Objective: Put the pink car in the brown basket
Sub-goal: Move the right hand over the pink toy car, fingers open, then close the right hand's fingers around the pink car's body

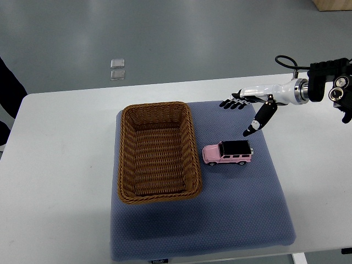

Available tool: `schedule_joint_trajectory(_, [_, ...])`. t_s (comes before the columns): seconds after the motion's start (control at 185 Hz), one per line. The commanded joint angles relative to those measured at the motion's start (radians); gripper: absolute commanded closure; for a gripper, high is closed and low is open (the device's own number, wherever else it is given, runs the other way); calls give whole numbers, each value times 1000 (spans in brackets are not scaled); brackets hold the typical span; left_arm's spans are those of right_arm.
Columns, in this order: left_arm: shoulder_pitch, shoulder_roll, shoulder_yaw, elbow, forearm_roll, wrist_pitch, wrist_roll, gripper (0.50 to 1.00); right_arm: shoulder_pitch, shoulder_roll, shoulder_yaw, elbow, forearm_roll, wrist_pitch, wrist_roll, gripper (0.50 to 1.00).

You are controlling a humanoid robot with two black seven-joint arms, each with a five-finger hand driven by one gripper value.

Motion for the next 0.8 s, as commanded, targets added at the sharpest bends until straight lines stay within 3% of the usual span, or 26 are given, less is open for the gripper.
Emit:
schedule_joint_trajectory(0.0, [0, 0, 0, 1, 0, 0, 0, 500, 1, -16, -24, 47, 1, -5, -8, 587])
schedule_joint_trajectory(0.794, [0, 0, 0, 10, -2, 2, 0, 500, -154, 52, -19, 33, -25, -126, -6, 589])
